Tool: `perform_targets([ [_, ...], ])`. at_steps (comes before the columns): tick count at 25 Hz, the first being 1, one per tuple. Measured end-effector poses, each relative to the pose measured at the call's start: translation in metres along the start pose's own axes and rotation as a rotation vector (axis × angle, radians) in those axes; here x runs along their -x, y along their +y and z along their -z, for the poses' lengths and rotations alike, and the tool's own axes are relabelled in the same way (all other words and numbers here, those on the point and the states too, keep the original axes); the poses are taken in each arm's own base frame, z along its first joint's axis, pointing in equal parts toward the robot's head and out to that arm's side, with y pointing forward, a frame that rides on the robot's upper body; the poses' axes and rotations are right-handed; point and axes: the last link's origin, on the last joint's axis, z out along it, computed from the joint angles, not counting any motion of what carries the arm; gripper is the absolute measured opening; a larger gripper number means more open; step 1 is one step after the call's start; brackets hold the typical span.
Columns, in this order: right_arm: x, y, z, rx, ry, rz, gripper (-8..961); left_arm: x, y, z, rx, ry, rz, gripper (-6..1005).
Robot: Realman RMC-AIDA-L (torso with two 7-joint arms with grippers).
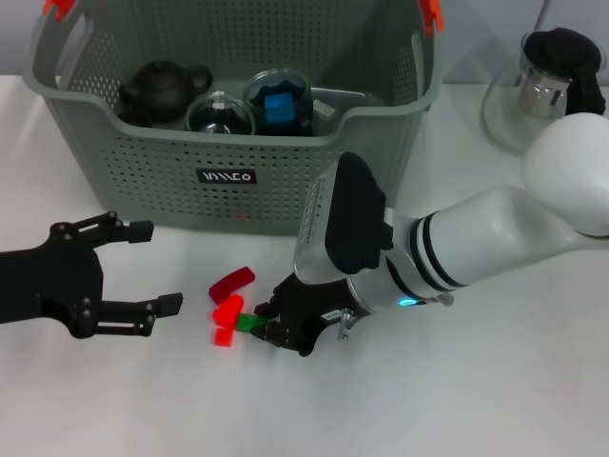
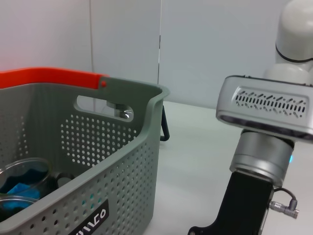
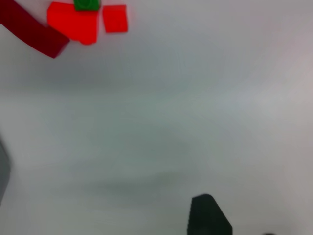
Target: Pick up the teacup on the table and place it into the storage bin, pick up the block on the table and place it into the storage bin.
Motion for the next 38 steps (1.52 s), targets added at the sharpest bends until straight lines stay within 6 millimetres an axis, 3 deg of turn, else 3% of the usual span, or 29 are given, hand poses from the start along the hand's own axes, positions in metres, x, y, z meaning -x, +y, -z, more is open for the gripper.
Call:
perform_targets([
  [11,0.000,0.003,0.023,0.090,-0.063,-0.040,205,-0.001,-0.001,0.002,-0.002,-0.003,-0.006,965],
  [19,0.006,-0.006,0.068,0.111,-0.149,-0.084,205,-0.003,-0.003,0.005,-0.014,0.004,-0.009,965],
  [27,0.042,-0.007,0.150,0.178,-0.367,-0.039,204,-0.004,-0.004,0.006,-0.019,0.006,-0.008,965],
  [30,0.058,-0.009,0.170,0.164,-0.426,-0.005,204,-0.004,-0.004,0.006,-0.018,0.008,-0.009,964],
  [35,0.082,-0.028,0.188,0.073,-0.493,0.016,204,-0.006,-0.005,0.005,-0.014,0.012,-0.016,964],
  [38,0.094,-0.046,0.188,-0.010,-0.509,-0.011,204,-0.008,-0.006,0.004,-0.011,0.015,-0.021,964],
])
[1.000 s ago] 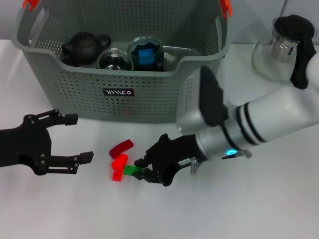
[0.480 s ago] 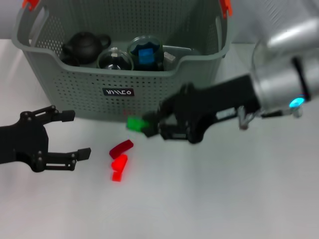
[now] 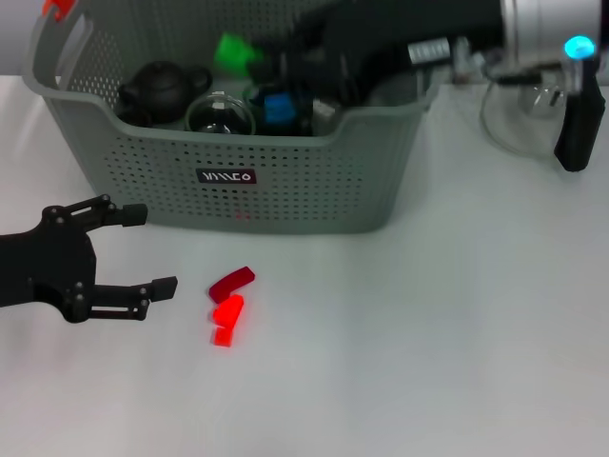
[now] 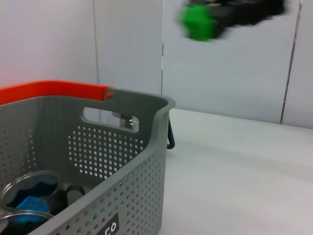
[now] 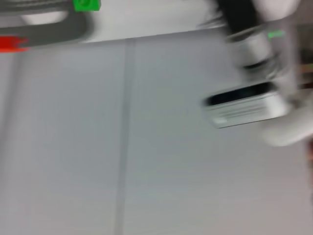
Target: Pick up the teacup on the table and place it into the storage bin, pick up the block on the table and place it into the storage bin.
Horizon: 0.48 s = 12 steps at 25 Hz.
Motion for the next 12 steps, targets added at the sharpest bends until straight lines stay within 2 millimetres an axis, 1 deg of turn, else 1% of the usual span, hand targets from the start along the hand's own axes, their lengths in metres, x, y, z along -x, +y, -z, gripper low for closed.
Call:
perform_targets([
  [1,0.002,-0.005,-0.001,-0.032,0.001,-0.007,204,0.000,0.000,0.000,0.001,0.001,-0.001,964],
  [4,0.007,-0.031,-0.009,-0.169,0.018,-0.052,205,-0.001,-0.001,-0.001,0.001,0.007,-0.004,964],
  [6,0.008,-0.044,-0.013,-0.226,0.030,-0.073,205,-0.002,-0.001,-0.001,0.003,0.008,-0.005,964],
  [9,0.007,-0.058,-0.020,-0.257,0.042,-0.103,205,-0.003,0.000,-0.002,0.008,0.008,-0.008,964],
  [12,0.008,-0.064,-0.025,-0.276,0.057,-0.103,205,-0.003,0.000,-0.002,0.009,0.008,-0.008,964],
])
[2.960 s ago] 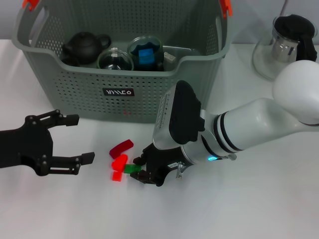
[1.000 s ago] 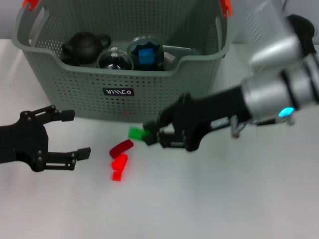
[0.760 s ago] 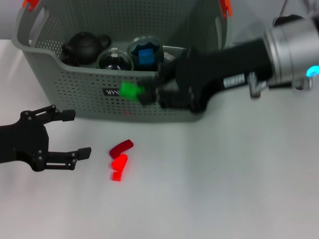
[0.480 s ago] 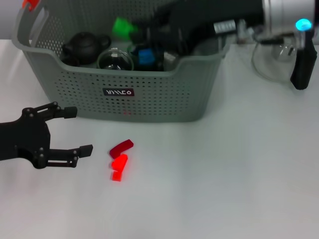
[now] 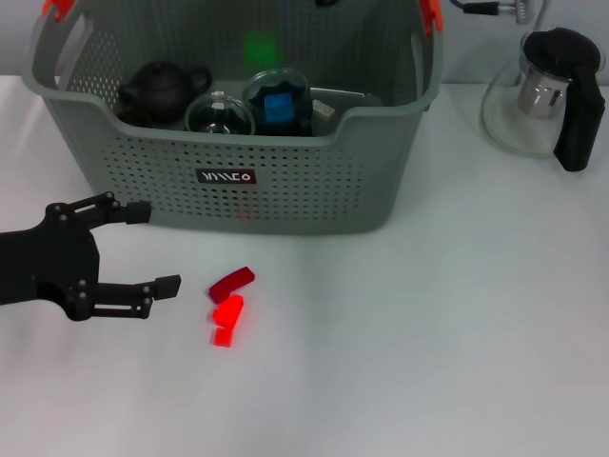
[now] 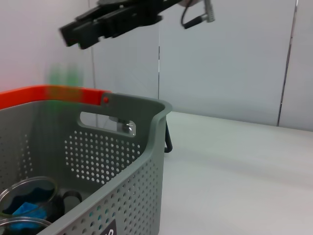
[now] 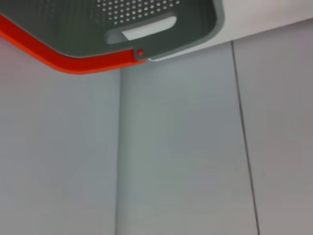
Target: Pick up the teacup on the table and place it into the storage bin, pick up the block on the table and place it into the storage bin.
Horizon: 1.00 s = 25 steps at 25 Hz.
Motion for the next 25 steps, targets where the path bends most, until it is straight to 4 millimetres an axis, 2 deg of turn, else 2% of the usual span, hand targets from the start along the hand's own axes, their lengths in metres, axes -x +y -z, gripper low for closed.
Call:
perform_targets([
  [3,0.002,0.000,-0.005,-0.014,0.016,0.026,314,0.000,0.000,0.000,0.001,0.003,0.003,964],
  [6,0.005,0.001,-0.005,-0.017,0.016,0.040,466,-0.001,0.001,0.001,0.005,0.009,0.003,964],
  [9,0.007,0.005,0.006,0.001,-0.026,0.043,603,-0.002,0.001,0.001,0.007,0.010,0.000,964],
  [13,0.002,0.023,0.031,0.131,-0.127,0.046,743,-0.003,0.002,0.002,0.014,0.011,-0.006,964],
  [15,-0.008,0.031,0.046,0.198,-0.168,0.034,791,-0.003,0.002,0.002,0.016,0.010,-0.008,964],
  [19,-0.040,0.047,0.071,0.303,-0.185,0.031,842,-0.003,0.003,0.001,0.027,0.005,-0.016,964],
  [25,-0.097,0.075,0.099,0.423,-0.147,0.020,842,-0.009,0.005,0.002,0.060,0.000,-0.058,964],
])
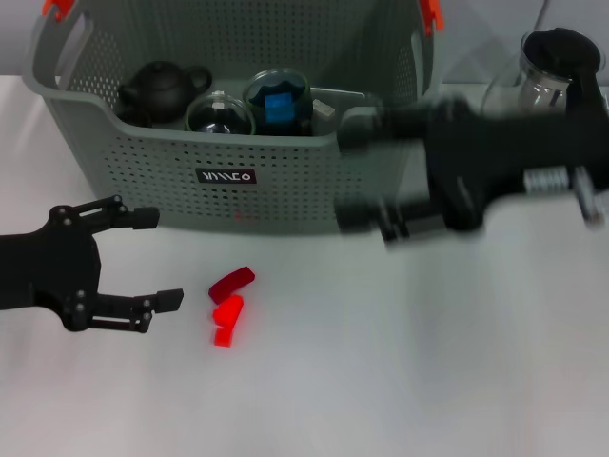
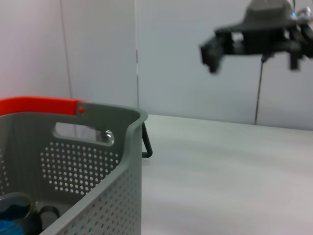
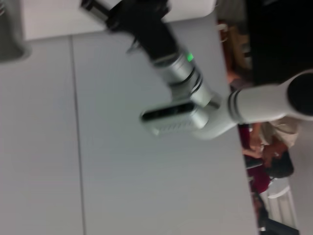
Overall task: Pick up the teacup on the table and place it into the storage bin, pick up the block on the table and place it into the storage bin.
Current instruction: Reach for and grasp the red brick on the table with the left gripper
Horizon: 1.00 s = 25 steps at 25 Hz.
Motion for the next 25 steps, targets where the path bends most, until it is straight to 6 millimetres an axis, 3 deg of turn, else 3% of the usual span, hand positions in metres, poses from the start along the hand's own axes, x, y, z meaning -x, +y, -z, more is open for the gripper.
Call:
perform_targets([
  [8,-0.045,0.017,0.006,0.036,0.058,-0.147,841,-0.010,0.005,-0.012,0.096,-0.110,-0.068,963],
  [16,-0.073,0.013,0.006,0.021,0.214,-0.260,841,-0.040,-0.004,-0.040,0.142,-0.328,0.003,963],
  [25,-0.083,-0.003,0.006,-0.045,0.351,-0.250,840,-0.055,-0.012,-0.079,0.126,-0.544,0.190,963],
])
